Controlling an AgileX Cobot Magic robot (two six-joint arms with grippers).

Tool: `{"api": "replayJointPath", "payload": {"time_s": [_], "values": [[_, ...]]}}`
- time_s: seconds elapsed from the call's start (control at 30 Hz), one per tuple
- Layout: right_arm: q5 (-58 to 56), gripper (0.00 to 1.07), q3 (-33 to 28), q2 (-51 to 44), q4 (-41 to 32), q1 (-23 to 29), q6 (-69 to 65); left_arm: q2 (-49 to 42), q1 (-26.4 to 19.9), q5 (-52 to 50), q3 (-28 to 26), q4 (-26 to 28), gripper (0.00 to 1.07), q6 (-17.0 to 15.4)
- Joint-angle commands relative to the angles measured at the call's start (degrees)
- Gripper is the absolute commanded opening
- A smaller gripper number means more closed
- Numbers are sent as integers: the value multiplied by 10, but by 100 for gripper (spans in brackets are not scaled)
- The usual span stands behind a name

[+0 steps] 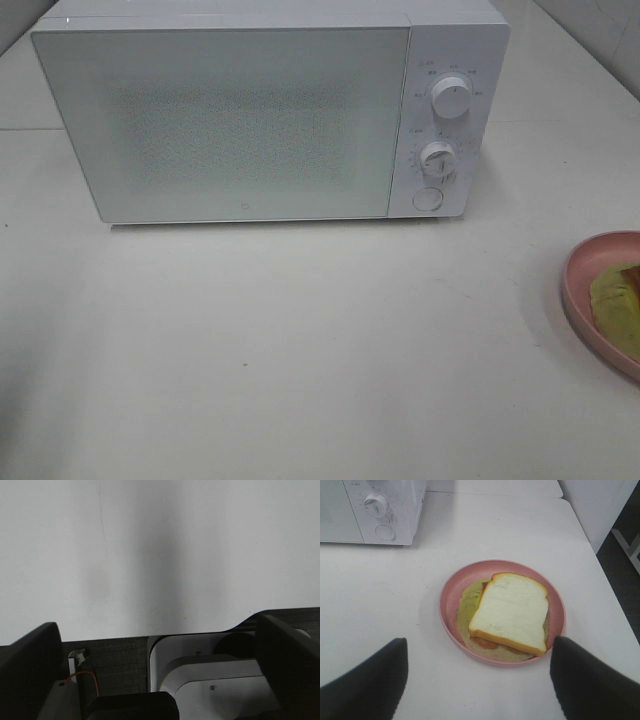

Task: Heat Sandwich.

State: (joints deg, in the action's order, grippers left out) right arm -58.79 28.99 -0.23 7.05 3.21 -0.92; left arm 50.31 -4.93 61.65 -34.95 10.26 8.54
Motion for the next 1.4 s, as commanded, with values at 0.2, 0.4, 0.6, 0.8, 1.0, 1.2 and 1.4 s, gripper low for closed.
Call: {"api": "replayJointPath", "payload": {"time_s": [0.2, 0.4, 0.6, 0.8, 1.0, 1.2, 1.4], "values": [[3, 75, -1, -15, -1, -3, 3, -164, -1, -20, 68, -38, 99, -11], [3, 75, -1, -15, -1, -3, 3, -295, 0, -22, 66, -73, 99, -60], [3, 75, -1, -15, -1, -3, 3, -378, 0, -22, 66, -73, 98, -59], [3, 75, -1, -15, -1, -3, 3, -450, 1, -22, 66, -73, 98, -59], [3, 75, -1, -15, -1, -3, 3, -502, 22, -23, 66, -73, 98, -58], [3, 75, -1, -15, -1, -3, 3, -523, 23, -23, 66, -72, 98, -58], [3, 75, -1, -15, -1, -3, 3, -523, 23, -23, 66, -72, 98, -58]]}}
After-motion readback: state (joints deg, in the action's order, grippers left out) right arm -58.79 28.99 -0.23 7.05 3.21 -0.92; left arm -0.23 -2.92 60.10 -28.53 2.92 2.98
